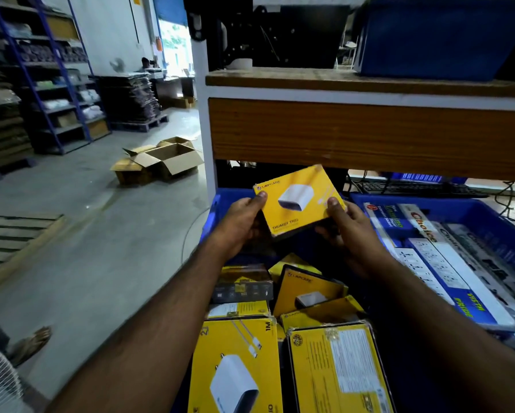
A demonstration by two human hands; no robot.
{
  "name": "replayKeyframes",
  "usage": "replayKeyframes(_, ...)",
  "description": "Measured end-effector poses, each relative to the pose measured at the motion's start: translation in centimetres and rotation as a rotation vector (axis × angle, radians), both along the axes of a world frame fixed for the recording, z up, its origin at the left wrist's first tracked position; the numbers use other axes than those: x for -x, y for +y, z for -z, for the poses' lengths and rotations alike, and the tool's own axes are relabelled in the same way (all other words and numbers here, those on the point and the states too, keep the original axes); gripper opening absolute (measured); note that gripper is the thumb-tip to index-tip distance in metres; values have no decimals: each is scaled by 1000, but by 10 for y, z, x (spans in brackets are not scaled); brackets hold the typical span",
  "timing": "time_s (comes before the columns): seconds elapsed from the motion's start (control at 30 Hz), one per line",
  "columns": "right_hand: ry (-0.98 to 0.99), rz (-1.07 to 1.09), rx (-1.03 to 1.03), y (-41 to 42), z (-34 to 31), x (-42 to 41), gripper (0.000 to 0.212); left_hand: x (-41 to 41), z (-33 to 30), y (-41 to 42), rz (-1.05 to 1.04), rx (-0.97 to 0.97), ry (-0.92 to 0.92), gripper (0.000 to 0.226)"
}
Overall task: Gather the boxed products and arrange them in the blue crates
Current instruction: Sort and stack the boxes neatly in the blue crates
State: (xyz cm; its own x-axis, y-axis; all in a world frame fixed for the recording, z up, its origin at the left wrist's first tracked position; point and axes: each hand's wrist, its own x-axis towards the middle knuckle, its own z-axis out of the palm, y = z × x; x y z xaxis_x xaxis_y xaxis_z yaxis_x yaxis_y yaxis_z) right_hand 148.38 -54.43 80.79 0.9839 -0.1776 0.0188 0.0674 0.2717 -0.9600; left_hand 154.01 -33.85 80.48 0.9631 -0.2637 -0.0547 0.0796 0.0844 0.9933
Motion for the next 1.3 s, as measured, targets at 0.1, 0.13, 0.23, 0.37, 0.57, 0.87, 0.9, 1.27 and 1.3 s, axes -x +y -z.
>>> replayKeyframes(0.1, -19, -82, -133, -4, -2, -2, 36, -1, 0, 0, -6, 39, 25, 34)
replayKeyframes(0.13, -28, -110, -105, -3, -2, 0, 37, -1, 1, 0, -7, 48, 45, 30)
replayKeyframes(0.23, -65, -106, 86, 0, -3, 7, 62, 0, 1, 1, -43, 112, 142, 28)
replayKeyframes(0.37, -248, -131, 935, -6, 1, 5, 73, 2, 3, 8, -118, 95, 325, 30)
replayKeyframes(0.57, -125, 80, 712, 0, 0, 4, 46, 3, 3, 13, -161, -82, 222, 45)
replayKeyframes(0.87, -46, -25, 413, 4, -2, 8, 48, 7, -2, 7, 35, 28, 149, 58)
replayKeyframes(0.9, -23, -38, 356, 4, -3, 7, 45, 9, -1, 6, 98, -4, 146, 58)
replayKeyframes(1.27, -101, -112, 358, -1, 7, -2, 46, 7, 4, 7, 214, 94, 204, 32)
replayKeyframes(1.3, -102, -65, 429, -1, 7, -3, 44, 7, 6, 8, 238, 62, 222, 30)
